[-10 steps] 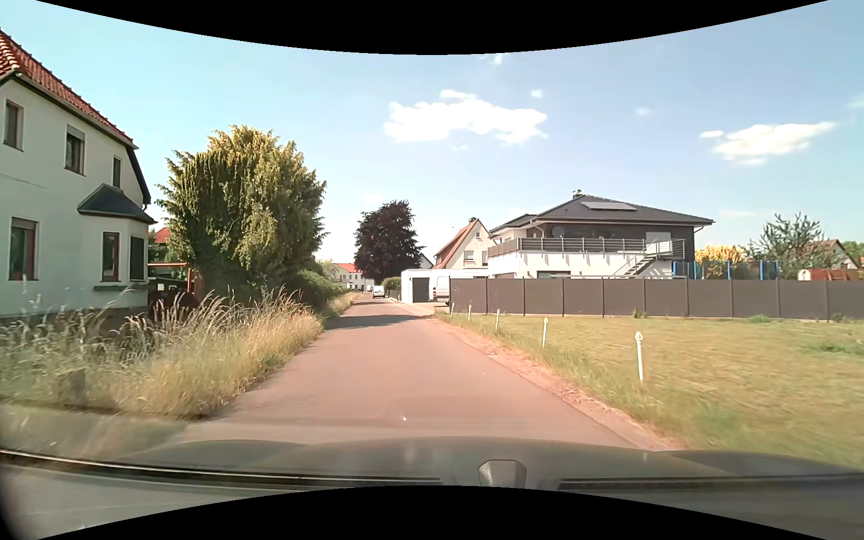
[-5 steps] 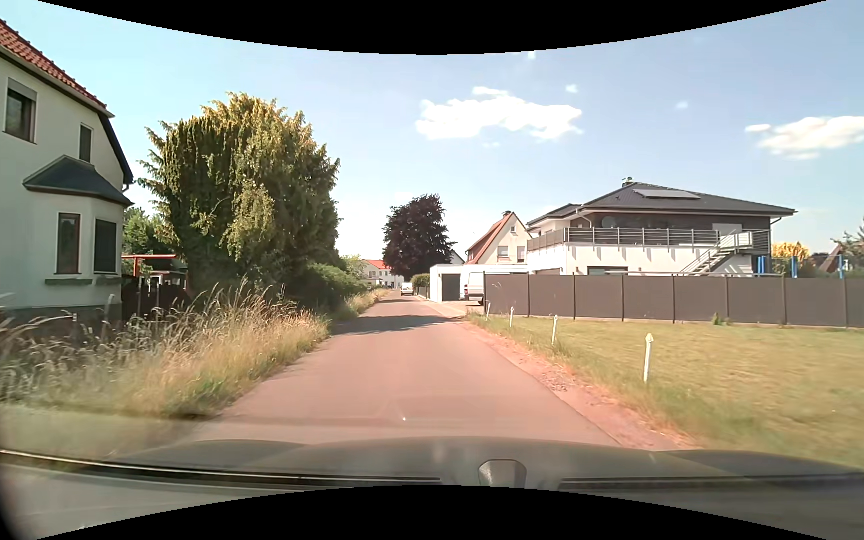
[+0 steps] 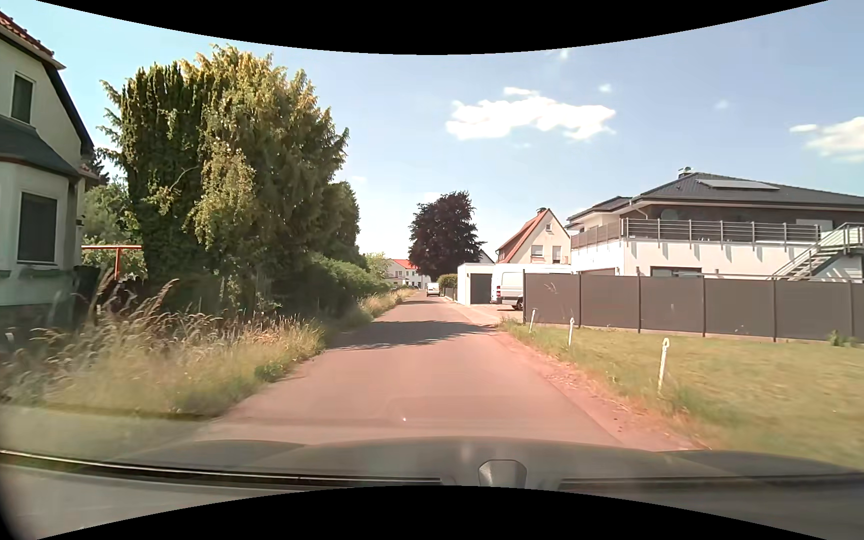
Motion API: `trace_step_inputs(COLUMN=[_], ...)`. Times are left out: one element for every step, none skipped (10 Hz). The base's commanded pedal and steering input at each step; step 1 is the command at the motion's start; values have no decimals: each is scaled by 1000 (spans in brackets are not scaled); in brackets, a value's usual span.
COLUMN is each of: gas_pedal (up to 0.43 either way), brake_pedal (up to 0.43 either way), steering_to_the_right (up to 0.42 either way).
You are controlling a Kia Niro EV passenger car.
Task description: Follow the waypoints while adhering to traffic rules and regulations
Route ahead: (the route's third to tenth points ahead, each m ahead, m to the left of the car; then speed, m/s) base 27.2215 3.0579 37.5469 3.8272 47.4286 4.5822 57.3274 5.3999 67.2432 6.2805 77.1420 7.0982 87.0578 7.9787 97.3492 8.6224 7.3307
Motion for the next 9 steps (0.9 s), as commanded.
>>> trace_step_inputs(gas_pedal=[169, 169, 169, 169, 169, 169, 169, 169, 169], brake_pedal=[6, 6, 6, 6, 6, 6, 6, 6, 6], steering_to_the_right=[-60, -56, -52, -44, -36, -29, -23, -21, -18])
